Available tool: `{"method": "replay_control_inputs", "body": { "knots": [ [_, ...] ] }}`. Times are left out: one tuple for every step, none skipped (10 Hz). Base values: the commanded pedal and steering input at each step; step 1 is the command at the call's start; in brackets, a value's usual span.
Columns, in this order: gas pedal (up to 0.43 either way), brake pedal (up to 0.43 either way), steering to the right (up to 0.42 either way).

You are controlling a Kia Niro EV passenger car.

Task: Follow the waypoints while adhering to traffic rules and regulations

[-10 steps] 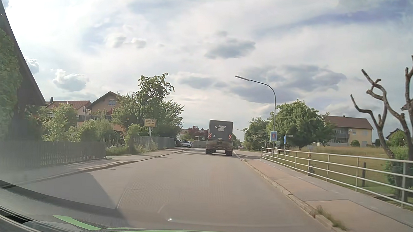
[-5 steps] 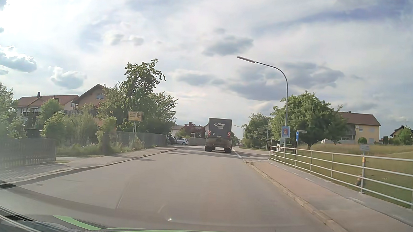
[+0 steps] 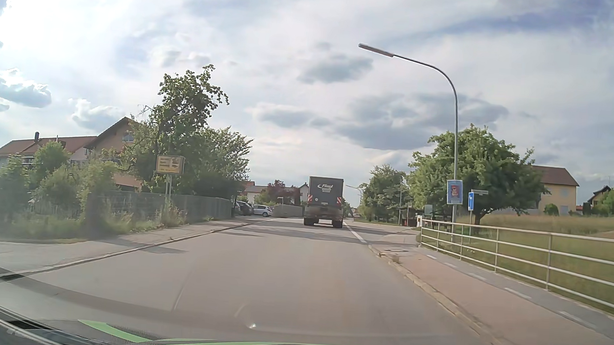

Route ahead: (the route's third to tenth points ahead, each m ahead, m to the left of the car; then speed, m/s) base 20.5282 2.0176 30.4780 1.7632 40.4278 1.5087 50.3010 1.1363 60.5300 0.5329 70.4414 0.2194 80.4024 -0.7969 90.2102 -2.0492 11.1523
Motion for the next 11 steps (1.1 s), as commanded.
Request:
{"method": "replay_control_inputs", "body": {
  "knots": [
    [0.150,0.000,0.005],
    [0.150,0.000,0.005],
    [0.150,0.000,0.005],
    [0.150,0.000,0.005],
    [0.150,0.000,0.005],
    [0.150,0.000,0.005],
    [0.150,0.000,0.004],
    [0.150,0.000,0.004],
    [0.150,0.000,0.003],
    [0.150,0.000,0.001],
    [0.157,0.000,0.002]
  ]
}}
